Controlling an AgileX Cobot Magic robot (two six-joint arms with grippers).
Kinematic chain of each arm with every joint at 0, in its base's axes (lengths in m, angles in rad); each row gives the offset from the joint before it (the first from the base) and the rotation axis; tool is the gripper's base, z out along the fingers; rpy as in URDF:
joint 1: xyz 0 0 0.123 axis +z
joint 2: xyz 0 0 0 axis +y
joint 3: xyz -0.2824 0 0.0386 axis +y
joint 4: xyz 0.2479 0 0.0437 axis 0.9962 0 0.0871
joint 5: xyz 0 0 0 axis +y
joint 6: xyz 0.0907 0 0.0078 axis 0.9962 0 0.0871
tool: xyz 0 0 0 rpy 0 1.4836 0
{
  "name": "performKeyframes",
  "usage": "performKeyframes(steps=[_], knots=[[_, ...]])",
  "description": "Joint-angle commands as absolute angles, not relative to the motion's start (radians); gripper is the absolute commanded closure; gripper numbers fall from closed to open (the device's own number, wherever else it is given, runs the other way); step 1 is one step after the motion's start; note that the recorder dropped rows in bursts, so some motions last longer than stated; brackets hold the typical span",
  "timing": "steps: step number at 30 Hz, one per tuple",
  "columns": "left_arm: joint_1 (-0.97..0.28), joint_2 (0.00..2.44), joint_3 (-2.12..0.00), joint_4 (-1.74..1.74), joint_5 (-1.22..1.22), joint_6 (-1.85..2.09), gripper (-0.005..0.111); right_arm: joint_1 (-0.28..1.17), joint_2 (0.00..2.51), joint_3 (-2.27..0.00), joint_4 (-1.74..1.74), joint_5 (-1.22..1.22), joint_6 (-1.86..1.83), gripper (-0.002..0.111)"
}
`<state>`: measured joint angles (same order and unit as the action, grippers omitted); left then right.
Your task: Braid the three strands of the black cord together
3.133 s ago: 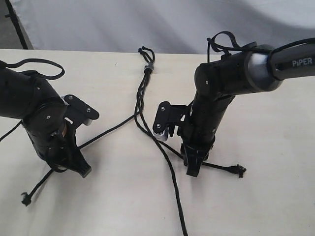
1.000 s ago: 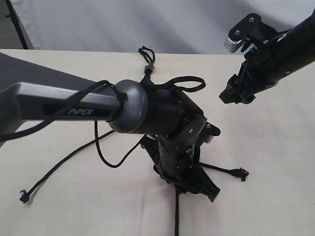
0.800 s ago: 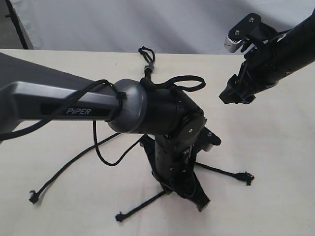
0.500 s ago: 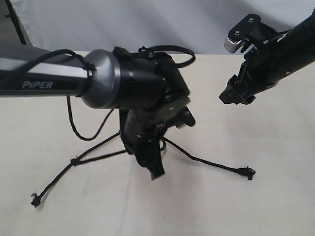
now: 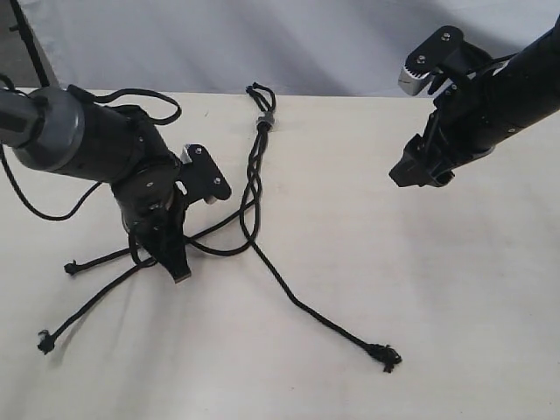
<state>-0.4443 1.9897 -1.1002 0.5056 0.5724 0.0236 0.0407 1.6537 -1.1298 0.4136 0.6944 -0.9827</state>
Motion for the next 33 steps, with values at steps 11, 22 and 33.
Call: performKeyframes(steps=[11,22,33], knots=[[-0.753,1.966,-1.017,0.012,0.783,0.280,0.107,0.039,1.645,-1.127,0.443,0.692,-0.990,0.039],[-0.576,1.827,-1.013,0.202,0.714,0.039,0.107,0.039,1.645,-1.127,0.449,0.712,-0.990,0.039],[-0.511,1.830,-0.903,0.202,0.504,0.041,0.107,0.039,1.658,-1.127,0.556,0.753,-1.030,0.039]])
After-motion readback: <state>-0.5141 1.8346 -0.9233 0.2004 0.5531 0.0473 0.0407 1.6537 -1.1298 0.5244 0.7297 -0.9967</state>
